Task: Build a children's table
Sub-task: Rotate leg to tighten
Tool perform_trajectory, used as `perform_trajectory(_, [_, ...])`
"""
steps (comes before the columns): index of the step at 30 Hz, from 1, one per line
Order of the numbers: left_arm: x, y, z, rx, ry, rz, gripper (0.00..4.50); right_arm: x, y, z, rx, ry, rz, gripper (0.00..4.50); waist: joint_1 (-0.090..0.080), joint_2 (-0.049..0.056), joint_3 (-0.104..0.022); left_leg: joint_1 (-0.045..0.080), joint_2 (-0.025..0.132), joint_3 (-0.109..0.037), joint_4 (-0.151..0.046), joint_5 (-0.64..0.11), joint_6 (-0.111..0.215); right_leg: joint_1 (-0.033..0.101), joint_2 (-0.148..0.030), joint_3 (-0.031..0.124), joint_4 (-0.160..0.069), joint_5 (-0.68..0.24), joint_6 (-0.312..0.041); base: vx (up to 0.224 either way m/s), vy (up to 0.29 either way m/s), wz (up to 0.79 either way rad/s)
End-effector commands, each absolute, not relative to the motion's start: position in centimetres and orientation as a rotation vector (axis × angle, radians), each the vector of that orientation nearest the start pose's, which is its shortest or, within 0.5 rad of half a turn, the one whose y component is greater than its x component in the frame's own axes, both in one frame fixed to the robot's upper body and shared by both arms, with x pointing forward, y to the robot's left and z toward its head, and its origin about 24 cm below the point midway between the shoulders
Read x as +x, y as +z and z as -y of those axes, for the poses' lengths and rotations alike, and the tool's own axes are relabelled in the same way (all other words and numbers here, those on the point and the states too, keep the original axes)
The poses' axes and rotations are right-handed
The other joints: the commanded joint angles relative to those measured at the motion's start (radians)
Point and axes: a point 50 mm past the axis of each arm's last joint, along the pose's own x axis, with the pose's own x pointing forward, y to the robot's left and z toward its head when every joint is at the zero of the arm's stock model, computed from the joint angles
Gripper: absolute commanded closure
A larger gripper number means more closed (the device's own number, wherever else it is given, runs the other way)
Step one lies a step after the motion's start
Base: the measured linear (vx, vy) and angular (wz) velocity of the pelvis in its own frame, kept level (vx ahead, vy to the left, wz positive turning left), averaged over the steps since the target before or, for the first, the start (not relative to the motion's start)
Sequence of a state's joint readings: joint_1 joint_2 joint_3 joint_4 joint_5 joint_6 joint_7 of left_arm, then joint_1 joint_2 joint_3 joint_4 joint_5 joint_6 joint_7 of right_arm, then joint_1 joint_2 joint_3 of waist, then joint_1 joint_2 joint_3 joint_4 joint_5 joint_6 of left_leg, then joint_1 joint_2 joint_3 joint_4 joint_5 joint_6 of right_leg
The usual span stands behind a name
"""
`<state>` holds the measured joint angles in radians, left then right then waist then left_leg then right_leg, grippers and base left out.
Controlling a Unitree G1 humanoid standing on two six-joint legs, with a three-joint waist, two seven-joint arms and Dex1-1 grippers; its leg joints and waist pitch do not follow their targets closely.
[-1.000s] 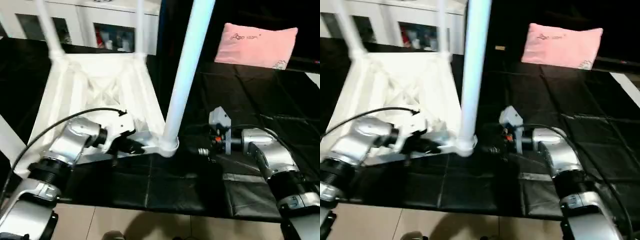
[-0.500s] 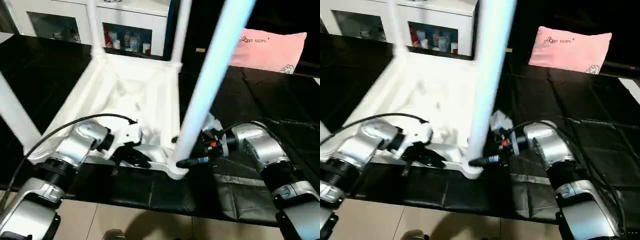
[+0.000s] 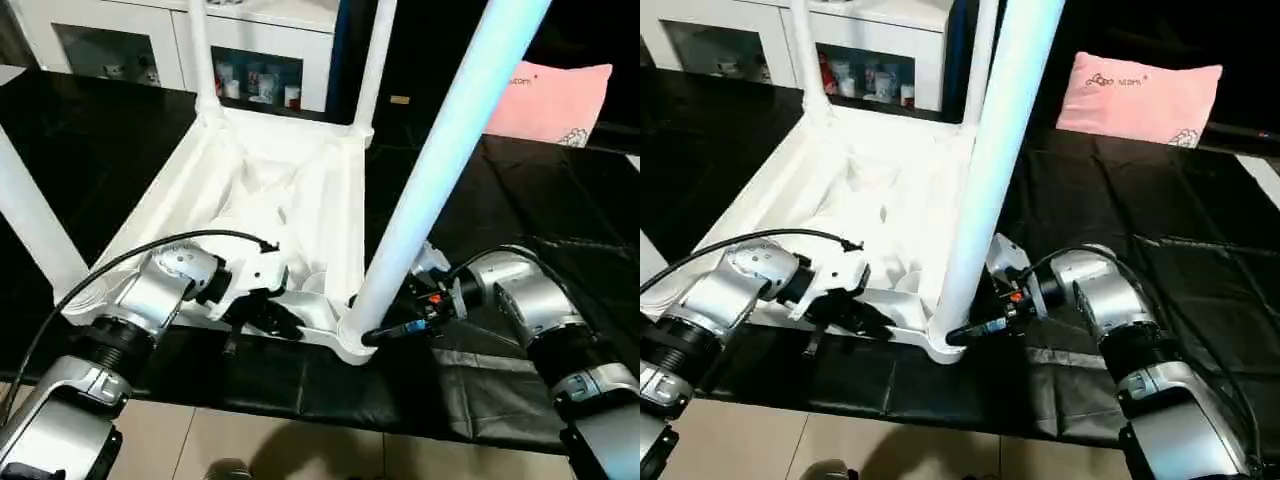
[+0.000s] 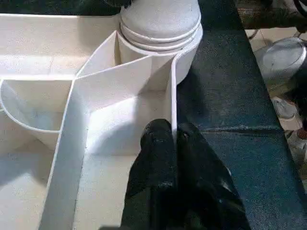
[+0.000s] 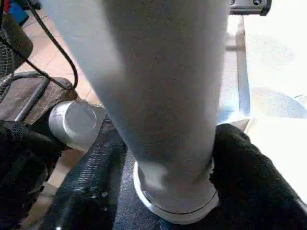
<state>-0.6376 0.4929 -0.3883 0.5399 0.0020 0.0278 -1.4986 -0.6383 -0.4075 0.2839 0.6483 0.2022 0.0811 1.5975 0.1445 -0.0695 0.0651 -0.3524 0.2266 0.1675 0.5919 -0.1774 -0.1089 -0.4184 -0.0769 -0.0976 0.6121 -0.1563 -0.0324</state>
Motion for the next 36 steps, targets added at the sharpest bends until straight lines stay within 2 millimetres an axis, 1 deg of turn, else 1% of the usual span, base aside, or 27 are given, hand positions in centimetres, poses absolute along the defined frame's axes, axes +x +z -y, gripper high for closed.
perform_trajectory(1, [31.1,7.9,-14.2,0.602,-1.634,-0.469,4.5,30.2,6.8,14.2,-0.164,1.727,-0.403,2.06,-0.009,0.008,-0.077,0.003,0.011,0.01,-0.065,-0.196,0.026,0.063,-0.061,0.051,-0.068,-0.295,-0.168,0.0,0.0,0.0])
perform_trajectory(2, [31.1,7.9,-14.3,0.604,-1.63,-0.469,4.5,30.2,6.8,14.1,-0.162,1.727,-0.403,2.24,-0.009,0.008,-0.077,0.003,0.011,0.01,-0.066,-0.2,0.025,0.063,-0.062,0.051,-0.069,-0.302,-0.165,0.0,0.0,0.0])
perform_trajectory(4, [31.2,7.9,-14.4,0.6,-1.614,-0.473,4.5,30.1,6.7,14.0,-0.152,1.73,-0.401,2.28,-0.01,0.008,-0.078,0.003,0.01,0.009,-0.066,-0.199,0.023,0.064,-0.062,0.051,-0.069,-0.308,-0.161,0.0,0.0,0.0])
perform_trajectory(5, [31.3,7.9,-14.5,0.589,-1.593,-0.474,4.5,30.1,6.7,13.9,-0.133,1.725,-0.395,2.36,-0.01,0.011,-0.077,0.003,0.01,0.009,-0.066,-0.2,0.022,0.063,-0.061,0.051,-0.069,-0.31,-0.16,0.0,0.0,0.0])
perform_trajectory(7, [31.4,7.9,-14.7,0.566,-1.557,-0.476,4.5,30.0,6.6,13.7,-0.1,1.716,-0.384,2.42,-0.01,0.009,-0.077,0.004,0.011,0.009,-0.065,-0.202,0.022,0.063,-0.061,0.052,-0.069,-0.304,-0.164,0.0,0.0,0.0])
perform_trajectory(9, [31.9,8.1,-14.7,0.512,-1.481,-0.458,4.5,30.1,6.7,13.2,-0.023,1.656,-0.368,2.43,-0.009,0.01,-0.076,0.004,0.011,0.009,-0.067,-0.194,0.019,0.064,-0.059,0.052,-0.066,-0.287,-0.168,0.0,0.0,0.0])
perform_trajectory(10, [32.2,8.3,-14.6,0.492,-1.439,-0.449,4.5,30.0,6.5,12.9,-0.002,1.627,-0.358,2.45,-0.008,0.014,-0.076,0.006,0.011,0.008,-0.067,-0.2,0.017,0.063,-0.06,0.051,-0.067,-0.292,-0.168,0.0,0.0,0.0])
perform_trajectory(12, [32.5,8.5,-14.5,0.474,-1.373,-0.435,4.5,29.8,6.1,12.3,0.011,1.565,-0.353,2.45,-0.009,0.011,-0.075,0.005,0.01,0.007,-0.068,-0.207,0.009,0.063,-0.061,0.051,-0.07,-0.307,-0.162,0.0,0.0,0.0])
perform_trajectory(13, [32.7,8.5,-14.4,0.461,-1.335,-0.431,4.5,29.9,5.8,11.8,0.014,1.512,-0.348,2.45,-0.013,0.008,-0.075,0.004,0.007,0.006,-0.068,-0.217,0.003,0.063,-0.063,0.05,-0.074,-0.351,-0.144,0.0,0.0,0.0])
perform_trajectory(14, [32.8,8.6,-14.2,0.452,-1.313,-0.429,4.5,30.0,5.7,11.5,0.017,1.476,-0.345,2.45,-0.014,0.007,-0.076,0.004,0.006,0.006,-0.069,-0.214,0.0,0.064,-0.064,0.05,-0.075,-0.356,-0.138,0.0,0.0,0.0])
perform_trajectory(15, [33.0,8.6,-13.9,0.428,-1.268,-0.424,4.5,30.2,5.2,10.9,0.027,1.396,-0.344,2.46,-0.018,0.007,-0.075,0.001,0.006,0.004,-0.07,-0.21,-0.005,0.065,-0.064,0.05,-0.073,-0.362,-0.136,0.0,0.0,0.0])
perform_trajectory(16, [33.1,8.7,-13.5,0.409,-1.233,-0.421,4.5,30.4,4.9,10.3,0.031,1.326,-0.344,2.46,-0.028,0.005,-0.073,-0.003,0.005,0.002,-0.072,-0.213,-0.014,0.066,-0.064,0.047,-0.076,-0.386,-0.121,0.0,0.0,0.0])
perform_trajectory(17, [33.1,8.7,-13.4,0.401,-1.217,-0.421,4.5,30.5,4.7,10.0,0.031,1.293,-0.345,2.46,-0.039,0.005,-0.073,-0.003,0.003,0.001,-0.071,-0.216,-0.022,0.065,-0.065,0.046,-0.079,-0.414,-0.11,0.0,0.0,0.0])
perform_trajectory(18, [33.1,8.7,-12.8,0.388,-1.192,-0.417,4.5,30.9,4.3,9.4,0.044,1.207,-0.363,2.46,-0.044,0.004,-0.074,-0.004,0.002,0.0,-0.071,-0.215,-0.022,0.066,-0.066,0.045,-0.081,-0.425,-0.105,0.0,0.0,0.0])
perform_trajectory(19, [33.1,8.7,-12.8,0.388,-1.192,-0.417,4.5,30.9,4.3,9.4,0.044,1.207,-0.363,2.48,-0.056,0.004,-0.074,-0.007,0.0,0.0,-0.07,-0.204,-0.02,0.066,-0.065,0.046,-0.081,-0.424,-0.103,0.0,0.0,0.0])
perform_trajectory(20, [33.1,8.7,-12.4,0.379,-1.174,-0.415,4.5,31.2,4.0,9.0,0.054,1.145,-0.378,2.5,-0.058,0.005,-0.076,-0.003,-0.001,0.002,-0.067,-0.202,-0.008,0.065,-0.065,0.046,-0.086,-0.423,-0.101,0.0,0.0,0.0])
perform_trajectory(21, [33.3,8.7,-11.4,0.36,-1.136,-0.412,4.5,31.7,3.5,8.1,0.072,1.03,-0.4,2.5,-0.065,0.006,-0.072,-0.004,0.002,0.003,-0.07,-0.195,-0.009,0.06,-0.064,0.049,-0.082,-0.403,-0.113,0.0,0.0,0.0])
perform_trajectory(22, [33.4,8.7,-10.5,0.345,-1.1,-0.41,4.5,32.0,3.1,7.3,0.086,0.942,-0.413,2.51,-0.072,0.008,-0.072,-0.001,0.002,0.001,-0.07,-0.208,-0.016,0.058,-0.064,0.047,-0.084,-0.421,-0.115,0.0,0.0,0.0])
perform_trajectory(23, [33.5,8.7,-9.9,0.336,-1.074,-0.409,4.5,32.2,3.0,6.7,0.097,0.891,-0.416,2.52,-0.076,0.007,-0.073,-0.001,-0.001,0.001,-0.068,-0.209,-0.017,0.059,-0.063,0.046,-0.085,-0.428,-0.112,0.0,0.0,0.0])
perform_trajectory(25, [34.0,9.0,-8.9,0.315,-1.004,-0.387,4.5,32.6,2.9,5.7,0.093,0.815,-0.413,2.52,-0.08,0.01,-0.072,0.003,-0.002,0.001,-0.068,-0.221,-0.016,0.057,-0.063,0.045,-0.091,-0.449,-0.106,0.0,0.0,0.0])
perform_trajectory(26, [34.2,9.1,-8.4,0.304,-0.979,-0.38,4.5,32.8,2.9,5.3,0.089,0.775,-0.411,2.52,-0.081,0.014,-0.073,0.003,0.0,0.002,-0.069,-0.226,-0.011,0.056,-0.063,0.047,-0.091,-0.437,-0.108,0.0,0.0,0.0])
perform_trajectory(28, [34.4,9.3,-7.3,0.303,-0.946,-0.364,4.5,33.5,3.0,4.5,0.143,0.672,-0.424,2.52,-0.083,0.012,-0.072,0.006,-0.002,0.002,-0.069,-0.24,-0.01,0.053,-0.06,0.045,-0.091,-0.431,-0.11,0.0,0.0,0.0])
perform_trajectory(30, [34.4,9.3,-7.1,0.308,-0.945,-0.361,4.5,33.7,3.1,4.4,0.158,0.653,-0.426,2.52,-0.083,0.016,-0.074,0.005,-0.002,0.001,-0.069,-0.247,-0.005,0.054,-0.059,0.046,-0.092,-0.417,-0.102,0.0,0.0,0.0])
perform_trajectory(31, [34.3,9.3,-7.0,0.309,-0.947,-0.362,4.5,33.7,3.2,4.4,0.161,0.651,-0.424,2.52,-0.082,0.016,-0.076,0.003,-0.002,0.002,-0.07,-0.235,0.0,0.057,-0.058,0.048,-0.088,-0.383,-0.104,0.0,0.0,0.0])
perform_trajectory(32, [34.3,9.3,-7.0,0.31,-0.948,-0.363,4.5,33.7,3.2,4.3,0.161,0.65,-0.422,2.52,-0.082,0.016,-0.076,0.003,-0.002,0.002,-0.07,-0.235,0.0,0.057,-0.058,0.048,-0.088,-0.383,-0.104,0.0,0.0,0.0])
perform_trajectory(33, [34.2,9.3,-7.0,0.318,-0.957,-0.366,4.5,33.8,3.4,4.3,0.163,0.65,-0.418,1.97,-0.081,0.016,-0.076,0.001,-0.002,0.002,-0.071,-0.224,0.004,0.059,-0.057,0.049,-0.085,-0.35,-0.111,0.0,0.0,0.0])
perform_trajectory(36, [34.1,9.0,-7.3,0.346,-0.954,-0.383,4.5,34.0,3.7,4.3,0.158,0.64,-0.394,1.77,-0.083,0.017,-0.076,0.0,-0.002,0.004,-0.071,-0.221,0.007,0.061,-0.057,0.05,-0.083,-0.323,-0.124,0.0,0.0,0.0])
